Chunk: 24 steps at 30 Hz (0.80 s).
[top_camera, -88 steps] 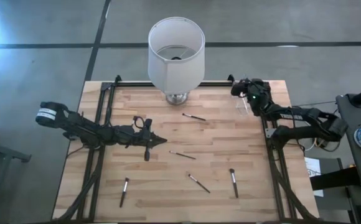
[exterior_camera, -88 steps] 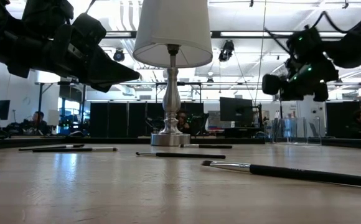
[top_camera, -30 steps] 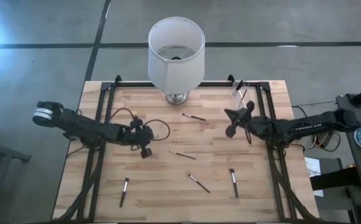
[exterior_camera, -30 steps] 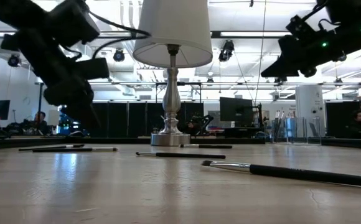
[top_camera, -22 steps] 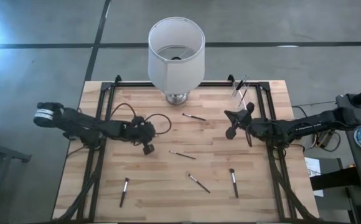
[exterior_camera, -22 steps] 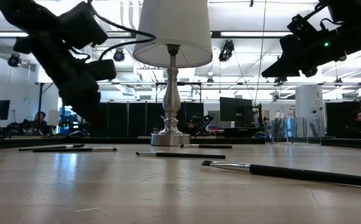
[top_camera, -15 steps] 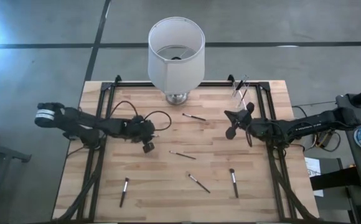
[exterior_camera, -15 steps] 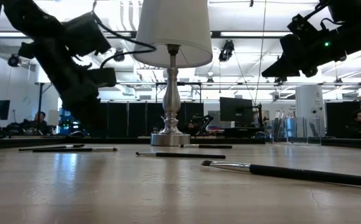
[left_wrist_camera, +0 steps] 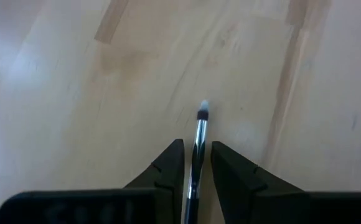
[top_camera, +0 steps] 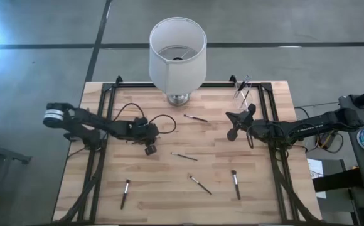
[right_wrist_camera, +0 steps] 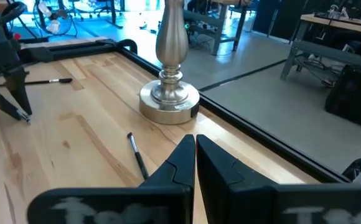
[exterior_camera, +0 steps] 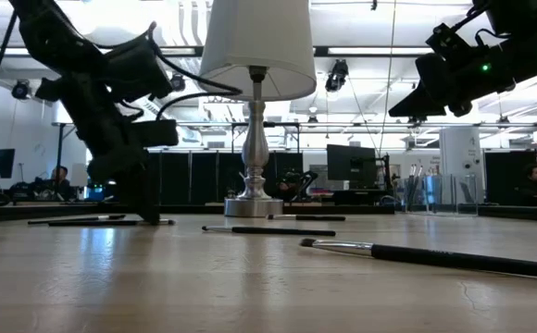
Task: Put items in baskets/containers
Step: Put the eyeshadow brush into the transparent organizer
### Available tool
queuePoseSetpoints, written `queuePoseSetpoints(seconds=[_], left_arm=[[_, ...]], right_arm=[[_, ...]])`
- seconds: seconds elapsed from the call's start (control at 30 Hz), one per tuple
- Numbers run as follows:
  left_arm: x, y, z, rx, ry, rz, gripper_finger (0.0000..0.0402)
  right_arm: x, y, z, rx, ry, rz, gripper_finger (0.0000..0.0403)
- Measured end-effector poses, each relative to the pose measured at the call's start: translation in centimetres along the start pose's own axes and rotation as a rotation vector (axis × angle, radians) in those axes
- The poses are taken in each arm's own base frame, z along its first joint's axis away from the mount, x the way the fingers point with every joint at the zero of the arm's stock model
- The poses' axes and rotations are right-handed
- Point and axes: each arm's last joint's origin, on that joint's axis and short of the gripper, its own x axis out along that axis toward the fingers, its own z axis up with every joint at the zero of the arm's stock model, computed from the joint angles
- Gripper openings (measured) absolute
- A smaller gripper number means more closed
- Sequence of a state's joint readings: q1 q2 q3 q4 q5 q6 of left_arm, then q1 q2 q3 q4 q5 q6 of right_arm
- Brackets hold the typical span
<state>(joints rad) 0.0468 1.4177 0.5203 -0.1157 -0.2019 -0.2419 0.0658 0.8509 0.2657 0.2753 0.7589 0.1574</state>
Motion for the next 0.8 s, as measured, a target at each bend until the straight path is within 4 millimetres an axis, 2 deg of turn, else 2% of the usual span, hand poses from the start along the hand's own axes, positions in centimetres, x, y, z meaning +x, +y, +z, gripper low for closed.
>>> queuePoseSetpoints(seconds=[0.17,0.37,0.53,0.8], left_arm=[[0.8,0.2,0.1,-0.004,0.026,-0.002,0.0071],[1.7,0.1,-0.5,-0.022,0.088,-0.049,0.0012],[2.2,-0.2,-0.7,-0.034,0.105,-0.060,0.0006],[0.0,-0.3,0.8,-0.068,-0.057,-0.139,0.0002]], right_arm=[[0.1,0.0,-0.1,-0.005,0.006,0.000,0.0008],[0.1,0.1,-0.2,-0.008,0.009,0.002,0.0008],[0.1,0.1,-0.2,-0.007,0.008,0.003,0.0008],[0.2,0.1,-0.3,-0.016,0.017,0.001,0.0008]])
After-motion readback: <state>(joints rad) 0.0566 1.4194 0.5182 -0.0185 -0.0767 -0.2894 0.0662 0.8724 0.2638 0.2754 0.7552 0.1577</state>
